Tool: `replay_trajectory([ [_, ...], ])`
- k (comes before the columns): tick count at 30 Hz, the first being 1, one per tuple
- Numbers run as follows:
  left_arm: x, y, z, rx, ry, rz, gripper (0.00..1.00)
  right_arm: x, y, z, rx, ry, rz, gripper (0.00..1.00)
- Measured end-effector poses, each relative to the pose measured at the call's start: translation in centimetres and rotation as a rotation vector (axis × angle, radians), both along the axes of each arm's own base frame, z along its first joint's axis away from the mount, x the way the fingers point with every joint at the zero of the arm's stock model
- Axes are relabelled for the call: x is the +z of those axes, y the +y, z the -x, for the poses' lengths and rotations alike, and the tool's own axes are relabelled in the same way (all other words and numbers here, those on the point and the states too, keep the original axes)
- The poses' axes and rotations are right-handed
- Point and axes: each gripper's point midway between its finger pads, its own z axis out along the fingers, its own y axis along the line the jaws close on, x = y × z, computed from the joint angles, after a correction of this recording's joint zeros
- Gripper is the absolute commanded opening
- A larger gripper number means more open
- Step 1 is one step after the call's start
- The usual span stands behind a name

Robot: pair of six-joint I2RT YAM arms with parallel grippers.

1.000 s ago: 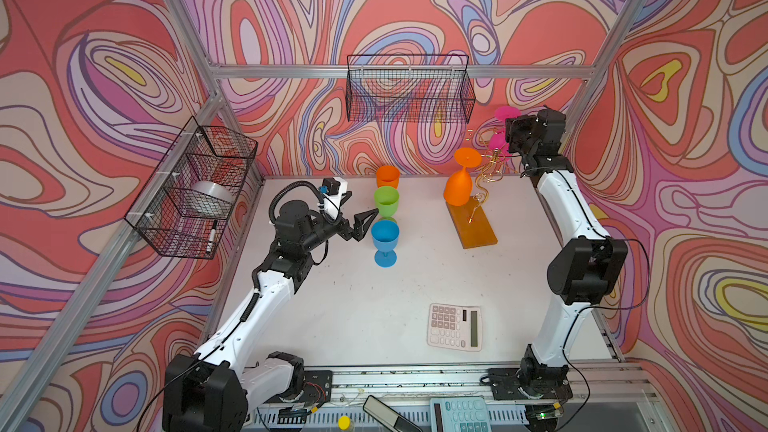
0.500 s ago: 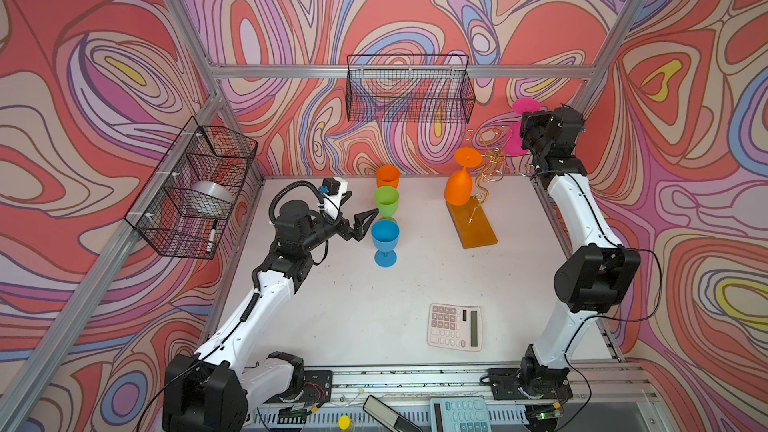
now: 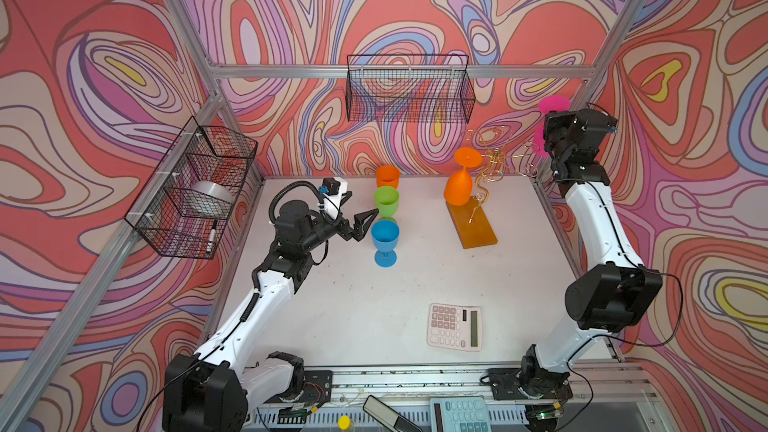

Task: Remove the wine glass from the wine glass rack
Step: 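Lift the pink glass up off the rack hook with the right gripper, then carry the pink glass toward the left gripper while the left arm rises to meet it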

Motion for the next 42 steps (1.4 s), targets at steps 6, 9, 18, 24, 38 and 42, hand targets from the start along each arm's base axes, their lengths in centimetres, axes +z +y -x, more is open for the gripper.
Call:
replay_trajectory([
  [6,0.0,0.0,0.0,0.000,0.013,0.013,1.00,1.8,0.2,1.7,-0.010,0.027,0.165,0.00],
  [9,0.0,-0.1,0.0,-0.002,0.018,0.018,1.00,2.4,0.9,2.5,-0.003,0.049,0.263,0.00],
  [18,-0.4,-0.1,-0.2,-0.001,0.047,0.033,1.00,3.8,10.2,4.1,0.125,0.085,0.604,0.00],
  [24,-0.5,-0.1,-0.3,0.004,0.060,0.044,1.00,5.1,18.0,5.8,0.242,0.059,0.830,0.00],
  [38,1.4,7.1,-3.3,0.217,0.060,0.176,1.00,4.4,33.2,9.6,0.481,-0.086,1.255,0.00],
  [42,1.8,9.3,-4.0,0.281,0.064,0.211,1.00,3.1,39.1,12.2,0.574,-0.158,1.405,0.00],
])
